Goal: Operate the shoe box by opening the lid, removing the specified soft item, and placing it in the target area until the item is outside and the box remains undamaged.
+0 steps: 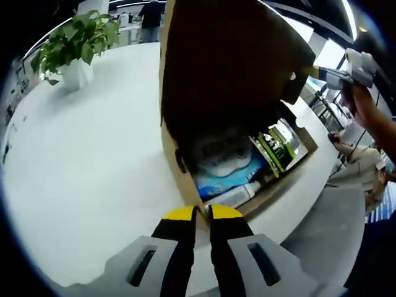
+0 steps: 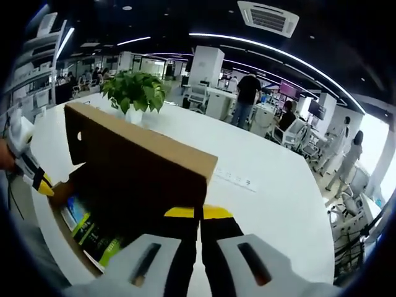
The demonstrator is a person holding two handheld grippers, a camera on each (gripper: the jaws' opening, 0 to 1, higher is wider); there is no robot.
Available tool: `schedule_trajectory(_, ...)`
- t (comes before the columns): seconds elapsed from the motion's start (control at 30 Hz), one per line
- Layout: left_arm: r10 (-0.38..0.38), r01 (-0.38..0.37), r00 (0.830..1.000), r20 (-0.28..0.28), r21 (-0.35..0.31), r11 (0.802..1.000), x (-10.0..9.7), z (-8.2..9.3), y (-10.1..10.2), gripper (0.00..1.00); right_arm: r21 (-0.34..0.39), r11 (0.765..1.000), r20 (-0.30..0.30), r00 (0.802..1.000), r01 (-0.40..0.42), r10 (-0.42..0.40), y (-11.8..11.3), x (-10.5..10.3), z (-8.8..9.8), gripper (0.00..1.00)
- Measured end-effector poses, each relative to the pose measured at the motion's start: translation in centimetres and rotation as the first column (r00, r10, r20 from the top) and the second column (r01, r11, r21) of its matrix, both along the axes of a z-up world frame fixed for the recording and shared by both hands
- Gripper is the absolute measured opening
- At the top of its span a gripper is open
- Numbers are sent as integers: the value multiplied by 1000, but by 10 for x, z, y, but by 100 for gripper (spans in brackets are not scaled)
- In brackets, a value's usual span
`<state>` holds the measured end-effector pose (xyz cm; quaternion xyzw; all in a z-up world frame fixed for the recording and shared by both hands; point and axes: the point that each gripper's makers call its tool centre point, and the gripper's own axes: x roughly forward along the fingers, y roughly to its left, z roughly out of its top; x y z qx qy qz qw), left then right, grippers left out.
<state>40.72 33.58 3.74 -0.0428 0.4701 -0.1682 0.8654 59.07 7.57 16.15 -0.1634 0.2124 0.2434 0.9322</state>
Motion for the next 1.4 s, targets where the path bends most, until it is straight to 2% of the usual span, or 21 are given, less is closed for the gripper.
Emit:
schedule_trajectory(0.3,-4,4,1000,5,2,1000,1,1,0,4,1,1000,3,1000,7,-7,6,14,0,0)
schedule_trajectory(0.73,-10,10,1000,6,2,1000,1,1,0,5,-7,1000,-11,1000,19,-19,10,44,-11,0)
schedule_trajectory(1.1,-12,12,1000,15,8,1000,2,1,1,5,-20,999,-87,996,31,-32,15,72,-33,0)
schedule_trajectory(1.4,-14,14,1000,18,11,1000,1,1,1,5,-43,999,-143,989,34,-40,18,85,-52,0)
